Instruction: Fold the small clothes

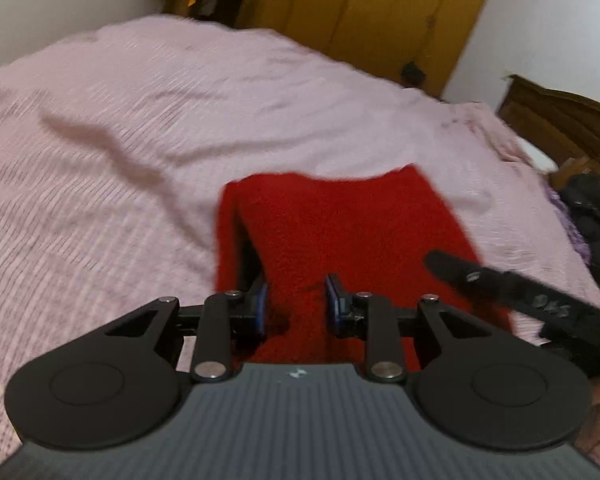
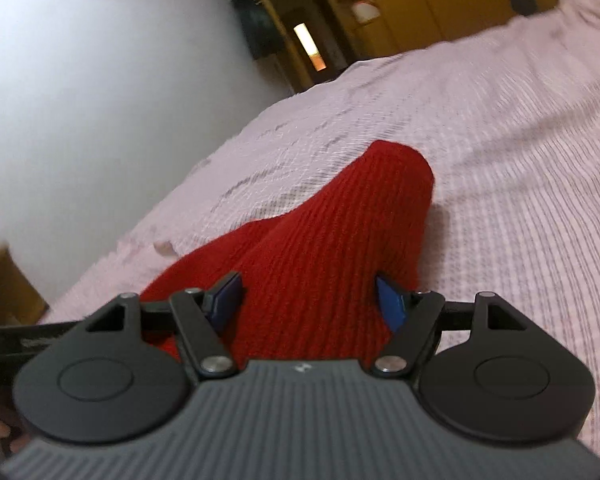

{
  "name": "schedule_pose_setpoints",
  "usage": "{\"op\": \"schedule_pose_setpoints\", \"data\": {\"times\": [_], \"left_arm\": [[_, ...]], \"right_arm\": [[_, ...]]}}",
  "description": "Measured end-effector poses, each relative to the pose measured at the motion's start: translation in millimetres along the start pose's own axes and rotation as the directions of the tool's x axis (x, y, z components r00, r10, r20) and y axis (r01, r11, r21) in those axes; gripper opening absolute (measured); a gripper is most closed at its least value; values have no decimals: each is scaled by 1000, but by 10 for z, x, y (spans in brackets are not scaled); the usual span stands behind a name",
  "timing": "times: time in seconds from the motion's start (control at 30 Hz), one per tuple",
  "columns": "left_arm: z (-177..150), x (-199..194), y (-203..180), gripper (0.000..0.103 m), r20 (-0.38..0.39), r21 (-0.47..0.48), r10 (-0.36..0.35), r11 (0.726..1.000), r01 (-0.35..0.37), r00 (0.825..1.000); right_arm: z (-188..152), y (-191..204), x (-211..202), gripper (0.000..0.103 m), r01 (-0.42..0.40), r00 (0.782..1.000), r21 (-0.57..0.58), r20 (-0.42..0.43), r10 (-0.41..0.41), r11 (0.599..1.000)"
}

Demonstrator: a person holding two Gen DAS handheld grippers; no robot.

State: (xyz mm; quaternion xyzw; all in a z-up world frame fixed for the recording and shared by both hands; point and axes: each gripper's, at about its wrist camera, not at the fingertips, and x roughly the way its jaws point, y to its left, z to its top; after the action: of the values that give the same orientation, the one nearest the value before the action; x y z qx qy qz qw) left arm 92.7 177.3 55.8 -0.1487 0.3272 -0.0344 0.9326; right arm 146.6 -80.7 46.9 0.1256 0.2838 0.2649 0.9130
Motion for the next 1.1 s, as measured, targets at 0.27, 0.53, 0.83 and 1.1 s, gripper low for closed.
{"op": "schedule_pose_setpoints", "data": {"times": [0.27,0.53,0.83,1.1], "left_arm": [[-116,88,196,59,-10,-60,39,997,-40,999],[-115,81,224,60,-29,-91,4,996,-7,1000],[-110,86,222,60,-38,-100,7,995,-10,999],[-97,100,240,60,-48,-97,-3,995,-1,999]], "right_arm": [[-19,-63,54,84,44,997,-16,-67,-45,999],[-80,-379,-327,85,-28,994,207,-94,48,978],[-177,-719,-247,87,-124,968,401,-150,199,908],[-328,-883,197,100,-189,923,545,-186,337,817]]}}
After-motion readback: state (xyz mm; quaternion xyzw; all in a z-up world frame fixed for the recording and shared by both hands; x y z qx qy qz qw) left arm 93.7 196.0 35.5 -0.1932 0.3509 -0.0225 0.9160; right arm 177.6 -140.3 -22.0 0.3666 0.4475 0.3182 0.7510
